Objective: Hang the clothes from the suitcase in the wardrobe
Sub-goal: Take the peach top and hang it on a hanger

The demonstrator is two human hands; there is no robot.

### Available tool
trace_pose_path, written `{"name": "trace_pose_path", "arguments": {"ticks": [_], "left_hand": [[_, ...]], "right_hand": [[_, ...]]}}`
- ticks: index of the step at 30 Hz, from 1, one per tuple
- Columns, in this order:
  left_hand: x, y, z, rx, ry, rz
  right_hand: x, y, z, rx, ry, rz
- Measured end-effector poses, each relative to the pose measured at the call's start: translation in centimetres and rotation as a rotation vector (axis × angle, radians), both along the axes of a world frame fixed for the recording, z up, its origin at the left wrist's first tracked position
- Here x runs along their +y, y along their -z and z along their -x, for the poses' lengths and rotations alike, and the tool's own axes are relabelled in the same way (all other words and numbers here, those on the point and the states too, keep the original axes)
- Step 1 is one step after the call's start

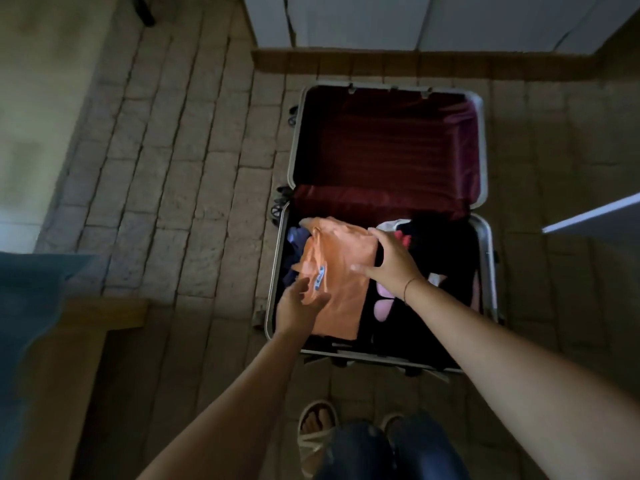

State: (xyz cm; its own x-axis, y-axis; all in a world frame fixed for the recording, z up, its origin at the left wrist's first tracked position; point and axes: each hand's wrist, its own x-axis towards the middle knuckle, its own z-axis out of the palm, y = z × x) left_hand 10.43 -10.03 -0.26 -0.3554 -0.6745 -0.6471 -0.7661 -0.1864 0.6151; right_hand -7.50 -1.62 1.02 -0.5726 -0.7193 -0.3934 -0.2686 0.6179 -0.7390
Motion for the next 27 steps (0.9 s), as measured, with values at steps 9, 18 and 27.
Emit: {"name": "trace_pose_path", "arguments": {"ticks": [9,18,27], "left_hand": [[0.2,12.1,-1.4,0.045,-0.085,0.090],[1.2,9.9,-1.0,0.084,0.034,-0.078],[-3.4,-10.5,0.9,0.161,0.136,0.041]], "right_hand": [[-7.4,13.0,-0.5,0.188,-0.278,-0.016],[-5.7,10.9,-0.4,0.098,-0.101,-0.197],[-1.3,-10.1,3.2,-0.219,0.261,0.168]]}}
